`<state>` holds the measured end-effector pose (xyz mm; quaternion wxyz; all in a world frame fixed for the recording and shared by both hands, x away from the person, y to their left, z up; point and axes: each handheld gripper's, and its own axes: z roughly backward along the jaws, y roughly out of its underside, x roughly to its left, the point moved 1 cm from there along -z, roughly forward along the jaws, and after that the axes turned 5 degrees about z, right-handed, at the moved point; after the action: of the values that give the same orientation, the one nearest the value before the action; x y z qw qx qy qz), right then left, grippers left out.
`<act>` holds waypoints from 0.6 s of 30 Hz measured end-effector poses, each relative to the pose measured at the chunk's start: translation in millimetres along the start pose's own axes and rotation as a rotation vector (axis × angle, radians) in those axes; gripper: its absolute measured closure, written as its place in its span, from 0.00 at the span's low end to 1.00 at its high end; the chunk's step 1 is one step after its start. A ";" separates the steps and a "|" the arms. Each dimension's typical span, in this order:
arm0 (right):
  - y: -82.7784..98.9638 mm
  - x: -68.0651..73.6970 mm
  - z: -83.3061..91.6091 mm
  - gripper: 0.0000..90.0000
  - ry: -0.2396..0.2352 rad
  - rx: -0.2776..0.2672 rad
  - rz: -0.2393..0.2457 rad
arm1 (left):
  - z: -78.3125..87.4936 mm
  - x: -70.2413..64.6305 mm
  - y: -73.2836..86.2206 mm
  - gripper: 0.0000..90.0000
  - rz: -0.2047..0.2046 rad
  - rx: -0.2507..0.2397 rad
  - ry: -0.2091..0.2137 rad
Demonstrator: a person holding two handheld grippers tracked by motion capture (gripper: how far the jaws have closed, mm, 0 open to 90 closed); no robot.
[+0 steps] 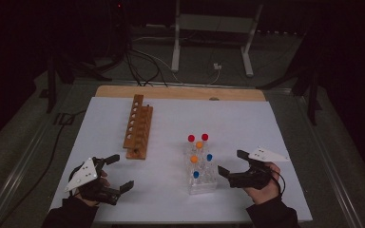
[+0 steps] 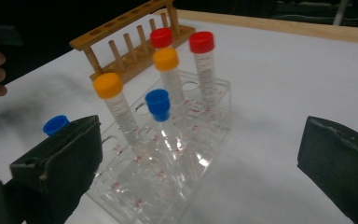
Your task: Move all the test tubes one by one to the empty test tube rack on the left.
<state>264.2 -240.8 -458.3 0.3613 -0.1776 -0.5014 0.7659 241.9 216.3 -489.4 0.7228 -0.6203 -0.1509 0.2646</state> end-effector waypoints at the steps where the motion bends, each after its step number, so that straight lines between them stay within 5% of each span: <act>1: -0.7 1.2 -2.1 0.00 -0.006 0.011 -0.003 | 0.1 0.1 0.0 0.01 0.001 -0.001 0.001; 18: -5.7 13.0 -30.9 0.37 -0.020 0.138 0.004 | 0.4 1.6 0.5 0.01 0.005 -0.003 0.003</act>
<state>277.1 -210.2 -465.4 0.3662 -0.1456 -0.4507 0.8010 242.8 217.6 -490.0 0.7215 -0.6221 -0.1484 0.2654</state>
